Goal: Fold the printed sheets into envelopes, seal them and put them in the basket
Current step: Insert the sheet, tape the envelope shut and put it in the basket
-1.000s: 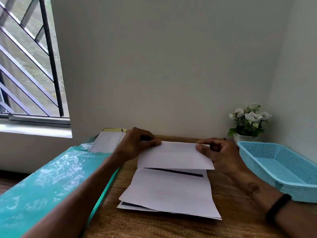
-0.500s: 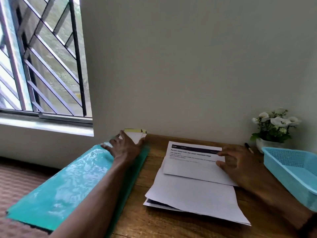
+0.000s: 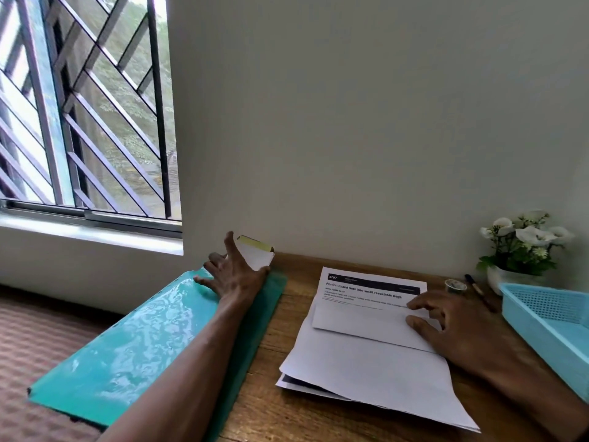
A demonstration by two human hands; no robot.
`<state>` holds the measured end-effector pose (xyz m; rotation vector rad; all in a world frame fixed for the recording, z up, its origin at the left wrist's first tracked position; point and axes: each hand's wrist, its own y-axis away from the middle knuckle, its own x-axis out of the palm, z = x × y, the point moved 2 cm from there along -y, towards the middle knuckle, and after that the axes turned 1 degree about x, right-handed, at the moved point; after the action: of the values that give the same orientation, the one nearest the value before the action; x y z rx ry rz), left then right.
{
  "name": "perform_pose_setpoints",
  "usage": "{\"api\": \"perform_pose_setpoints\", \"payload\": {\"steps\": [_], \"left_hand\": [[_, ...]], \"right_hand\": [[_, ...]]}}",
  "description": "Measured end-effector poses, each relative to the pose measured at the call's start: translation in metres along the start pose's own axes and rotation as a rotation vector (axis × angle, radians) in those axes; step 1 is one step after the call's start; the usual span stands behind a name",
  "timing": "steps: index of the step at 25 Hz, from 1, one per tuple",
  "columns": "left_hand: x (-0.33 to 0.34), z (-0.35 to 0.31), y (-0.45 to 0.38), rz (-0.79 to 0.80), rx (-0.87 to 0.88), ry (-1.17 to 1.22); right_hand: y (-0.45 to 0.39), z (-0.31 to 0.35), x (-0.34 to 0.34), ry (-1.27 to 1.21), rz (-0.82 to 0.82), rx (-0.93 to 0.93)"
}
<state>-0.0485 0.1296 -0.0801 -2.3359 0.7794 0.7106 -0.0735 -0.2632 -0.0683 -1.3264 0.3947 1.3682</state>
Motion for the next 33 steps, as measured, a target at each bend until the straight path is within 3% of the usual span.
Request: {"api": "perform_pose_setpoints", "payload": {"steps": [7,11,13,16,19,22,25,29,33], "left_hand": [[-0.004,-0.011,-0.003,-0.279,0.123,0.108],[-0.006,-0.02,0.0,-0.323,0.228,0.163],[-0.009,-0.023,0.0,-0.34,0.233,0.236],[-0.022,-0.03,0.002,-0.496,0.254,0.394],[-0.033,-0.049,0.012,-0.627,0.48,0.532],[-0.031,-0.073,0.028,-0.578,0.753,0.618],[-0.013,-0.095,0.055,-0.43,0.978,0.574],[0.011,-0.109,0.094,-0.153,1.221,0.492],[0.017,-0.118,0.119,-0.036,1.375,0.337]], "right_hand": [[-0.003,-0.006,0.008,-0.046,0.021,0.012],[-0.002,-0.008,0.009,0.009,0.011,0.003],[-0.003,-0.009,0.009,-0.002,0.016,0.016],[-0.004,-0.009,0.01,-0.001,0.01,0.04],[-0.003,-0.007,0.011,-0.033,-0.028,0.059],[-0.005,-0.008,0.012,-0.08,-0.115,0.066],[-0.008,-0.006,0.01,-0.094,-0.259,0.049],[-0.01,0.0,0.008,-0.207,-0.362,0.003],[-0.013,0.003,0.01,-0.235,-0.551,-0.156]]}}
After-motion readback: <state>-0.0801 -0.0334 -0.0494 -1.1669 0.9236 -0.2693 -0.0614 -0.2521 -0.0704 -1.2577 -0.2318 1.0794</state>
